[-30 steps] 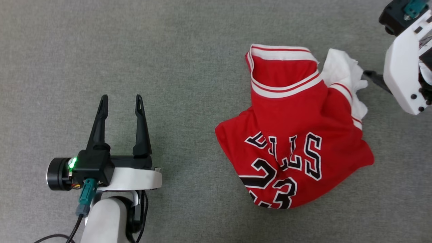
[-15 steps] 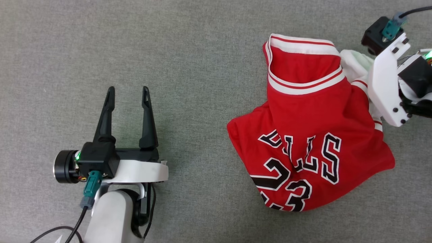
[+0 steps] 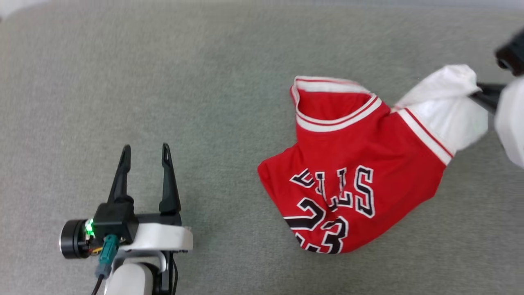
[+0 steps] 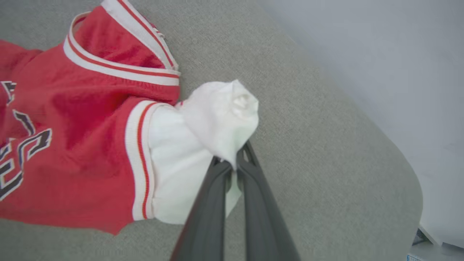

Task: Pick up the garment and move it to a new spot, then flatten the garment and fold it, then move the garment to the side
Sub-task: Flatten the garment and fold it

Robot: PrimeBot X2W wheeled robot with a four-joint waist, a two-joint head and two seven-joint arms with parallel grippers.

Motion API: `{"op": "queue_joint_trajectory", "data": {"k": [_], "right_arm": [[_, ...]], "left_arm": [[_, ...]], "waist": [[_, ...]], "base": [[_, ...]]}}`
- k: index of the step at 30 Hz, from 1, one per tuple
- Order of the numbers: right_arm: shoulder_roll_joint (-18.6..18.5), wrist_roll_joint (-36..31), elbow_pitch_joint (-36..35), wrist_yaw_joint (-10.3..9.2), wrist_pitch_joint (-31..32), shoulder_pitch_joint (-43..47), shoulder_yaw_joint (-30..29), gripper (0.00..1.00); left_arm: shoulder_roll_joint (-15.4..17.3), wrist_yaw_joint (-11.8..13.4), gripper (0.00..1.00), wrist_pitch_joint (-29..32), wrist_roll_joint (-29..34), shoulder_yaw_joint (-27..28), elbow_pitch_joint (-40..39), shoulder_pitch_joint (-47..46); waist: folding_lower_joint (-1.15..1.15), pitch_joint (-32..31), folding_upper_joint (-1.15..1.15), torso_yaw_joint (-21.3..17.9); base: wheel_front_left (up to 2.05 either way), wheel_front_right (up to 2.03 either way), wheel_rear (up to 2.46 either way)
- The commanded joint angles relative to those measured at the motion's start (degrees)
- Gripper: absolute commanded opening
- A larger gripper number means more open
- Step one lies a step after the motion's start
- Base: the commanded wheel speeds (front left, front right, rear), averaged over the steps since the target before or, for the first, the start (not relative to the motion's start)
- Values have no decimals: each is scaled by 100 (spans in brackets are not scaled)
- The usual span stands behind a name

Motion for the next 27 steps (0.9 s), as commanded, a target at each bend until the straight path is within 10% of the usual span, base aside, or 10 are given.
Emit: {"op": "queue_joint_trajectory", "data": {"k": [1,9,20,21,22,23,27], "right_arm": [[-185,47,-135,-7,-101,276,-97,0],[-863,555,-144,-6,-638,2501,-1132,0],[44,790,1177,-9,-1123,4994,-1789,0],[107,736,1233,-9,-1180,5020,-1873,4],[154,716,1265,-9,-1249,5010,-1991,35],[166,640,1270,-9,-1343,4970,-2127,100],[75,311,1176,-7,-1693,4844,-2688,100]], "left_arm": [[-4,-2,100,-13,36,27,0,93],[-4,-58,100,-14,64,162,-13,401],[-2,-137,100,-14,152,189,59,487],[-4,-141,100,-14,154,194,67,496],[-4,-144,100,-13,159,202,74,516],[-4,-147,100,-14,167,212,85,528],[-4,-144,100,-14,198,218,119,560]], "waist": [[0,-273,0,-224],[0,-511,0,-530],[0,-585,0,-633],[0,-602,0,-643],[0,-626,0,-657],[0,-651,0,-665],[0,-768,0,-676]], "base": [[0,0,0],[0,0,0],[0,0,0],[0,0,0],[0,0,0],[0,0,0],[0,0,0]]}}
